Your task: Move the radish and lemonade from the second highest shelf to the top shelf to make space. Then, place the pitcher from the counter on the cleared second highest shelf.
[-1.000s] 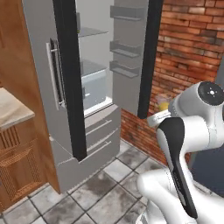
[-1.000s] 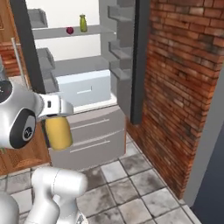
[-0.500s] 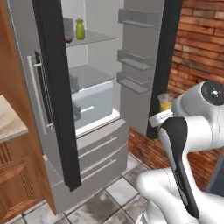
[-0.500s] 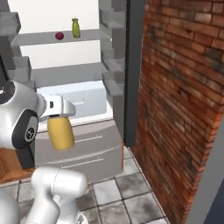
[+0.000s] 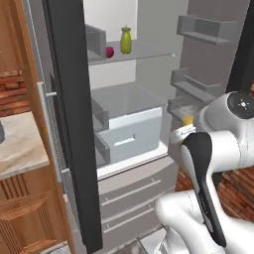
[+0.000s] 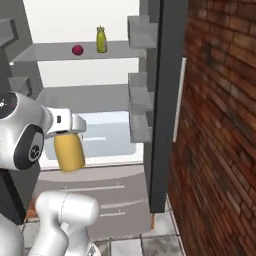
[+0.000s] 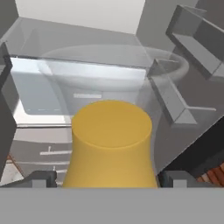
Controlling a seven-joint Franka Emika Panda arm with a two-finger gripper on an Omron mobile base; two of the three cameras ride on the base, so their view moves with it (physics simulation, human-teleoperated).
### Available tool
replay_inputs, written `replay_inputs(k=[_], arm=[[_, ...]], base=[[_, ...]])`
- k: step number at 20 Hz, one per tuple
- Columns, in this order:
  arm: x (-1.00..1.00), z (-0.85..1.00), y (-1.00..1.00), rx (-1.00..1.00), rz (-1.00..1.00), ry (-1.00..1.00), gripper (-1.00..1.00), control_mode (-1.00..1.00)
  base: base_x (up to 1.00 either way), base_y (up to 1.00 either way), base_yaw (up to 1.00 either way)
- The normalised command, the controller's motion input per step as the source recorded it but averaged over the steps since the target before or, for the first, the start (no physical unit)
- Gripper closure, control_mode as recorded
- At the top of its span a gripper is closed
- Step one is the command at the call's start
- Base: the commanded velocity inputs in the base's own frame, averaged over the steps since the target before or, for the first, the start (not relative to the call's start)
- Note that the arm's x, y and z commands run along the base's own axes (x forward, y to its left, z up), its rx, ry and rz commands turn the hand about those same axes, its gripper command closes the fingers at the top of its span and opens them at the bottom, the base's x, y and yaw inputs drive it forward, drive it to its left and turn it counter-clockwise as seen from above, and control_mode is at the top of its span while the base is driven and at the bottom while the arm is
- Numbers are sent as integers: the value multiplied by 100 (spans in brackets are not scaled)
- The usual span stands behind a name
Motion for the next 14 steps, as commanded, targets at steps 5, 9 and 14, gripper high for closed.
replay_inputs(k=[5, 9, 14], arm=[[0, 0, 0, 0, 0, 0, 100, 100], [0, 0, 0, 0, 0, 0, 100, 100], [0, 0, 0, 0, 0, 0, 100, 100]], base=[[72, -19, 27], [70, -2, 21], [70, 0, 18]])
